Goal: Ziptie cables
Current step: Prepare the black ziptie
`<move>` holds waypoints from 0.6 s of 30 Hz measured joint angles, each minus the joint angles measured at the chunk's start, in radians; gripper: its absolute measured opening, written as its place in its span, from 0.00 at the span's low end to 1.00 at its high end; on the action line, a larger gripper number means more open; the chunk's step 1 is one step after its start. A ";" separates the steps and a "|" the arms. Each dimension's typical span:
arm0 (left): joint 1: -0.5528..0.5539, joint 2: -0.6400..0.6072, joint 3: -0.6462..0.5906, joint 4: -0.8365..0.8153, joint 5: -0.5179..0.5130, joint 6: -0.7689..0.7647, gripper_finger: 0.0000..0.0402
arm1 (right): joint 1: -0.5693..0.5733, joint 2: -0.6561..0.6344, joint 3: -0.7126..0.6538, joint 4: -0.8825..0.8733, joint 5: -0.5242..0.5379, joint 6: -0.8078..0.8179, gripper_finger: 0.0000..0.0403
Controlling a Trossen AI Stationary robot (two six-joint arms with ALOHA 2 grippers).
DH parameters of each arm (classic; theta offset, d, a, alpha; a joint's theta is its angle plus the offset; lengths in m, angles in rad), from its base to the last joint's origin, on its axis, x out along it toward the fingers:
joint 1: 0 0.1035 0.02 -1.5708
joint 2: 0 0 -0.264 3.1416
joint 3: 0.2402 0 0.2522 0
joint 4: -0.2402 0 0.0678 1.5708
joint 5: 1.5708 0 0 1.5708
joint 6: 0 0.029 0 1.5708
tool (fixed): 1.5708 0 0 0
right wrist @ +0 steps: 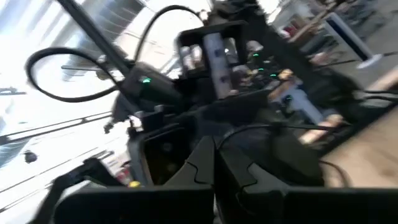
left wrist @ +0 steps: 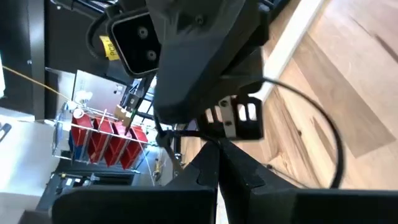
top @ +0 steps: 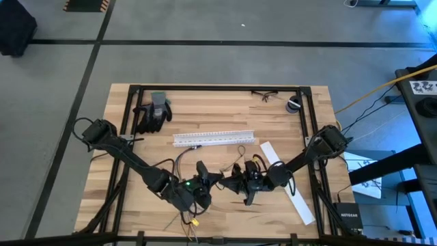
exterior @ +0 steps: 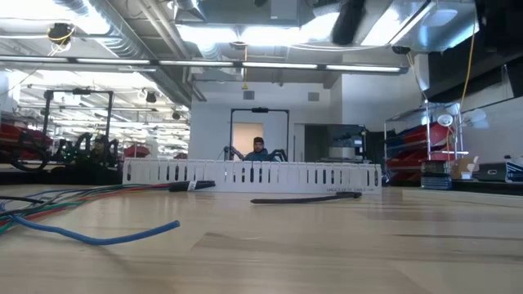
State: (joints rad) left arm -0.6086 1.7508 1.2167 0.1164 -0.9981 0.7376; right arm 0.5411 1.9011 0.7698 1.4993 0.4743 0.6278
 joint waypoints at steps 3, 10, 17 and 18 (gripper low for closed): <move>0.001 -0.006 0.000 0.006 0.000 -0.020 0.00 | 0.003 -0.002 -0.036 0.000 0.021 -0.001 0.00; 0.021 -0.008 0.000 0.009 0.004 -0.076 0.00 | 0.000 -0.002 -0.044 -0.055 -0.008 -0.055 0.01; 0.037 -0.008 0.000 0.003 0.051 -0.128 0.00 | 0.001 -0.002 -0.043 -0.065 0.012 -0.286 0.18; 0.040 -0.008 0.000 0.003 0.051 -0.128 0.00 | 0.002 -0.002 -0.043 -0.073 0.011 -0.335 0.22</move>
State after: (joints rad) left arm -0.5684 1.7428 1.2164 0.1198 -0.9471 0.6096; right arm 0.5432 1.8988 0.7265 1.4264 0.4852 0.2923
